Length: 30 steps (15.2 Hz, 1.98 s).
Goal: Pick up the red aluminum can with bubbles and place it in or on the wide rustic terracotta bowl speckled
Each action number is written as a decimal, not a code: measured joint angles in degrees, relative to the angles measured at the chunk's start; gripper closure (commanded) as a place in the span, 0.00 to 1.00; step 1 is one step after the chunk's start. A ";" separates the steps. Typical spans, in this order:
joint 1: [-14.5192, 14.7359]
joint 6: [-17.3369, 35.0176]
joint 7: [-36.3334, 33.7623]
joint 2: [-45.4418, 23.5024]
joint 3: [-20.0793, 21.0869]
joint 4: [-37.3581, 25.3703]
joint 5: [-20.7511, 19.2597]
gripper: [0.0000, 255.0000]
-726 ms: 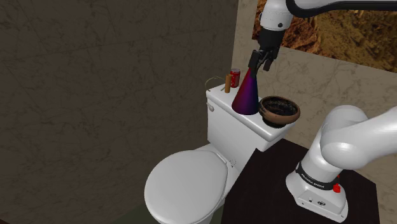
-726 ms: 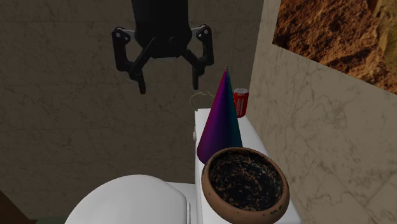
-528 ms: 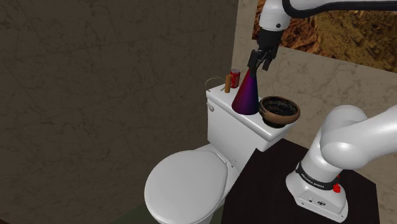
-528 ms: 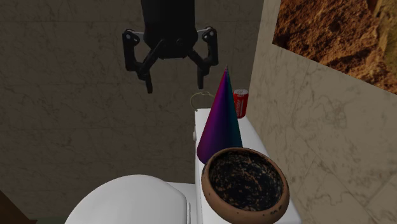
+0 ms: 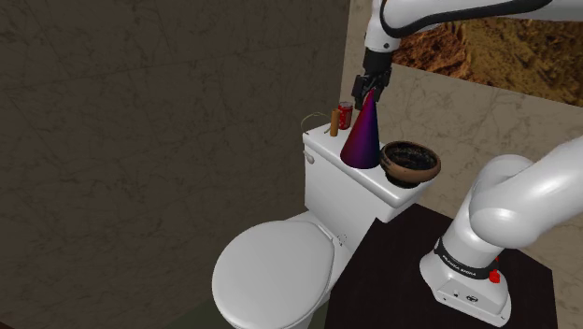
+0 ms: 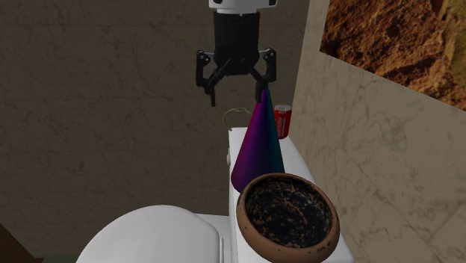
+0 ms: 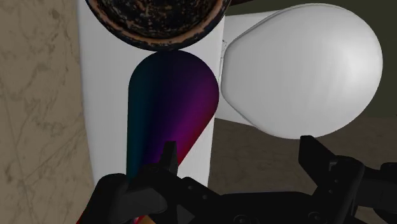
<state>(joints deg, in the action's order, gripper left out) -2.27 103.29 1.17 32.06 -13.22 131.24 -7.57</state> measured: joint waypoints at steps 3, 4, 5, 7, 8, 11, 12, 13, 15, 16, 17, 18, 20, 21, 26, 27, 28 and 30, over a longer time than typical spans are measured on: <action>-0.13 1.97 2.68 -5.67 -2.61 -3.59 0.17 0.00; -0.16 3.30 3.70 -7.96 -3.62 -4.46 0.37 0.00; -0.14 3.62 4.64 -10.15 -4.43 -6.19 0.70 0.00; -0.25 5.29 6.61 -14.14 -6.12 -8.37 1.42 0.00; -0.43 5.84 7.86 -15.89 -7.05 -9.56 1.80 0.00; -0.71 7.34 11.38 -23.25 -9.55 -14.80 4.09 0.00; -0.96 7.56 12.58 -25.22 -10.24 -16.12 4.82 0.00; -1.25 7.87 13.78 -27.31 -10.91 -17.77 5.64 0.00; -2.02 8.05 16.64 -32.66 -12.15 -22.25 8.17 0.00; -2.30 7.46 17.76 -34.52 -12.33 -24.37 10.13 0.00; -2.62 7.54 18.75 -36.85 -12.45 -26.57 12.46 0.00; -3.18 7.40 19.94 -39.68 -12.69 -29.33 14.49 0.00; -4.38 6.89 22.03 -43.76 -13.36 -33.25 18.65 0.00; -5.22 5.90 23.08 -46.44 -13.89 -36.10 18.40 0.00; -10.17 3.33 26.86 -59.05 -14.23 -48.73 20.12 0.00; -10.42 3.71 27.03 -59.85 -14.12 -49.06 20.38 0.00; -10.46 4.42 27.15 -60.20 -14.04 -48.63 20.52 0.00; -10.42 5.77 27.35 -60.42 -13.97 -47.45 20.67 0.00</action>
<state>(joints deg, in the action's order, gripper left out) -12.69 109.07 28.52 -28.36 -27.19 83.79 13.09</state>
